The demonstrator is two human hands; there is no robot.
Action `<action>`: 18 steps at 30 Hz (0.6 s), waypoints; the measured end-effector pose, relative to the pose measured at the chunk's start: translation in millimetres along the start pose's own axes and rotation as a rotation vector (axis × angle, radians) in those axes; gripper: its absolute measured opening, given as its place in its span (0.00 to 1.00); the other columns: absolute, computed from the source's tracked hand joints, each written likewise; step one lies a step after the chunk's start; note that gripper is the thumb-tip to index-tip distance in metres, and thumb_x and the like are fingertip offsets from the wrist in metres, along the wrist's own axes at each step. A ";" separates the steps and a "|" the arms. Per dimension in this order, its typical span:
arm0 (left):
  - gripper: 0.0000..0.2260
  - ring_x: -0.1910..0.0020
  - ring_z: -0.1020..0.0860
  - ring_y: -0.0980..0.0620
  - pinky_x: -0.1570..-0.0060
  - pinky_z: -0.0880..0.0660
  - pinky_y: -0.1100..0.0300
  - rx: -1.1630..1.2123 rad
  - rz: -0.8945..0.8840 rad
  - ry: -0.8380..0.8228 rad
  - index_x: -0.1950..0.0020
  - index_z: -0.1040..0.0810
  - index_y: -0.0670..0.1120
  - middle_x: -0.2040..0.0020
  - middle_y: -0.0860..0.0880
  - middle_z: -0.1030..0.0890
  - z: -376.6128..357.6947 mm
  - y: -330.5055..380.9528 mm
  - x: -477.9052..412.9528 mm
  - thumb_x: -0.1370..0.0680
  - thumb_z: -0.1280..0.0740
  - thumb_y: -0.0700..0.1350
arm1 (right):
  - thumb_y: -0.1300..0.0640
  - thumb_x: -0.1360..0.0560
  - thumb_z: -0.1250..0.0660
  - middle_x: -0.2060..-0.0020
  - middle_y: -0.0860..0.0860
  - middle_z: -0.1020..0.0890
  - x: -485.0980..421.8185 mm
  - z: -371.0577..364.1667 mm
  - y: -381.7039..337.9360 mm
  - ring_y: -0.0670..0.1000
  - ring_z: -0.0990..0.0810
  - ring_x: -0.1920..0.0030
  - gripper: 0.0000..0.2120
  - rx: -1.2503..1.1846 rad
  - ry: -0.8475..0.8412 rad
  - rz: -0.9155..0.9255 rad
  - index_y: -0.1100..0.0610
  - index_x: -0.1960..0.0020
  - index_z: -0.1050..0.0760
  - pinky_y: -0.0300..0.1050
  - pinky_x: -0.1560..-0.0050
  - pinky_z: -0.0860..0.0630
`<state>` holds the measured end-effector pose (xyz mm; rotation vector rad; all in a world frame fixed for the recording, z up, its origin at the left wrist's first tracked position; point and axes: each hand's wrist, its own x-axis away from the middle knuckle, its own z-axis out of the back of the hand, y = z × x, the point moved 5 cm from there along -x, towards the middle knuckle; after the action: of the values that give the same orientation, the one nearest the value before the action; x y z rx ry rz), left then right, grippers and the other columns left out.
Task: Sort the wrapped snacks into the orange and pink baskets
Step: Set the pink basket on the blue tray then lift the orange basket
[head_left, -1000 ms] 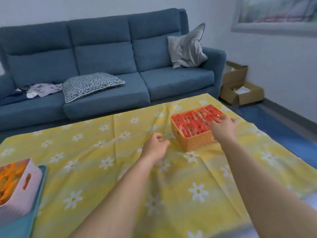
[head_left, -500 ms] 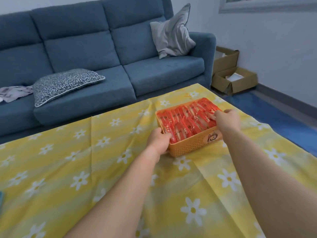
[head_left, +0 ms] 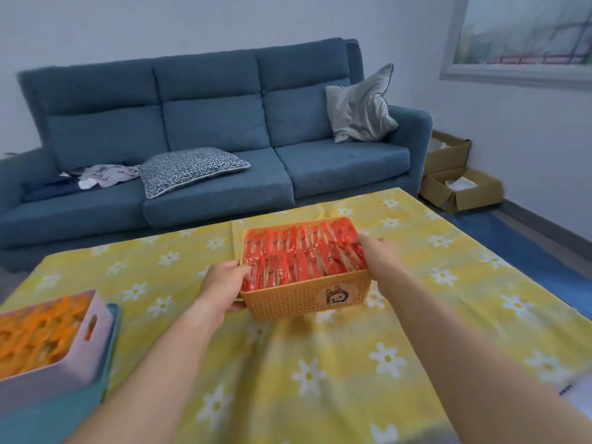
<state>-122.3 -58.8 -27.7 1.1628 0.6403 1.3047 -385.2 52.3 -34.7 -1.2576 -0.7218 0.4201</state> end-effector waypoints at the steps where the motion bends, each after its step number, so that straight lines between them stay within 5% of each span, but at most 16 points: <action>1: 0.07 0.67 0.21 0.47 0.54 0.19 0.48 0.008 0.008 0.019 0.61 0.23 0.45 0.68 0.48 0.19 18.4 -3.9 8.7 0.25 0.37 0.38 | 0.53 0.22 0.35 0.63 0.53 0.19 13.8 -12.1 -1.4 0.54 0.21 0.61 0.11 0.004 -0.038 -0.014 0.56 0.60 0.30 0.49 0.58 0.27; 6: 0.07 0.67 0.22 0.45 0.58 0.21 0.52 0.066 0.081 0.171 0.64 0.23 0.45 0.68 0.45 0.21 116.1 -32.8 53.3 0.27 0.36 0.38 | 0.50 0.22 0.34 0.60 0.54 0.15 78.2 -81.8 -7.9 0.52 0.18 0.65 0.12 0.110 -0.198 -0.002 0.59 0.49 0.25 0.44 0.66 0.25; 9: 0.05 0.66 0.29 0.46 0.63 0.30 0.50 0.065 0.099 0.281 0.65 0.27 0.45 0.67 0.43 0.27 171.5 -54.9 76.2 0.31 0.33 0.43 | 0.51 0.21 0.35 0.65 0.52 0.20 119.3 -123.9 -9.3 0.51 0.22 0.68 0.09 0.164 -0.262 0.007 0.56 0.54 0.29 0.41 0.67 0.27; 12: 0.07 0.63 0.36 0.47 0.62 0.41 0.50 0.126 0.132 0.374 0.61 0.31 0.45 0.64 0.44 0.33 221.7 -82.4 95.7 0.29 0.33 0.43 | 0.52 0.21 0.36 0.65 0.54 0.20 159.7 -170.5 -4.9 0.55 0.21 0.65 0.10 0.219 -0.327 0.024 0.57 0.56 0.30 0.50 0.60 0.22; 18: 0.05 0.58 0.25 0.43 0.59 0.32 0.49 0.246 0.251 0.600 0.61 0.25 0.43 0.60 0.43 0.22 309.6 -136.7 132.1 0.28 0.32 0.43 | 0.55 0.22 0.37 0.67 0.58 0.25 224.4 -253.9 7.7 0.55 0.27 0.66 0.13 0.340 -0.460 0.078 0.58 0.63 0.32 0.43 0.70 0.29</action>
<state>236.7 -4.5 -14.0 1.0664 1.1422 1.8537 -48.2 21.3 -17.8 -0.8747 -0.9426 0.8758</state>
